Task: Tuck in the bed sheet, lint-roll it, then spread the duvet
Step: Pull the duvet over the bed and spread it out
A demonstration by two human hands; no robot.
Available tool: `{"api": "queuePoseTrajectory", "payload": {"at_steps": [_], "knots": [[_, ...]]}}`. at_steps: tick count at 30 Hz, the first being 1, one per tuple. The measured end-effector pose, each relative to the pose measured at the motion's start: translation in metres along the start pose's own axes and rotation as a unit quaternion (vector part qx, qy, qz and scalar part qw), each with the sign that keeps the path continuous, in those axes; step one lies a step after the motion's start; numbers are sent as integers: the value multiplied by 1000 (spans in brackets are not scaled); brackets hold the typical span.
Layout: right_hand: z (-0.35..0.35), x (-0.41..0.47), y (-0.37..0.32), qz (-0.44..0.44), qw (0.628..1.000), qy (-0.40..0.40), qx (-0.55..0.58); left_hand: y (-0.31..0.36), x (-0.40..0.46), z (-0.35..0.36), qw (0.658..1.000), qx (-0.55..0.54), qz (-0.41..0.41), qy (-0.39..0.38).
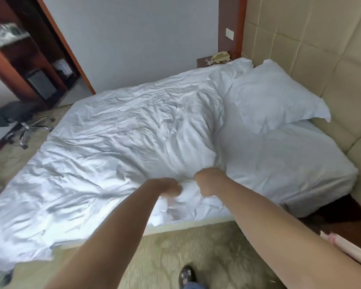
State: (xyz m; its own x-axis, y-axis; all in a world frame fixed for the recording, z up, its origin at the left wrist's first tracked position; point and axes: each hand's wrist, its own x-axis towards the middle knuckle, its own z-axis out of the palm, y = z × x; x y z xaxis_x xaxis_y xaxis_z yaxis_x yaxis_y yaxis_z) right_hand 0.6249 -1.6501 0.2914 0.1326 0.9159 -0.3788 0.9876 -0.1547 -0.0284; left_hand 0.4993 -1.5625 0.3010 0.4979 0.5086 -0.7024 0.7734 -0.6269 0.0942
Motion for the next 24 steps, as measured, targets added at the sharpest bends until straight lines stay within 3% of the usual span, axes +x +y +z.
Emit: {"api": "queuePoseTrajectory", "payload": {"at_steps": [7,13,18,24], "knots": [[14,-36,-2,-32,999,39,-16,14,-27,24,998,65,-23,-3],[28,-22,12,-45,999,-14,9,13,-13,30,992,128,4,-12],[33,5,50,44,999,3,2,13,35,19,993,114,25,16],[22,46,102,113,993,-45,9,20,106,-25,989,109,80,59]]}}
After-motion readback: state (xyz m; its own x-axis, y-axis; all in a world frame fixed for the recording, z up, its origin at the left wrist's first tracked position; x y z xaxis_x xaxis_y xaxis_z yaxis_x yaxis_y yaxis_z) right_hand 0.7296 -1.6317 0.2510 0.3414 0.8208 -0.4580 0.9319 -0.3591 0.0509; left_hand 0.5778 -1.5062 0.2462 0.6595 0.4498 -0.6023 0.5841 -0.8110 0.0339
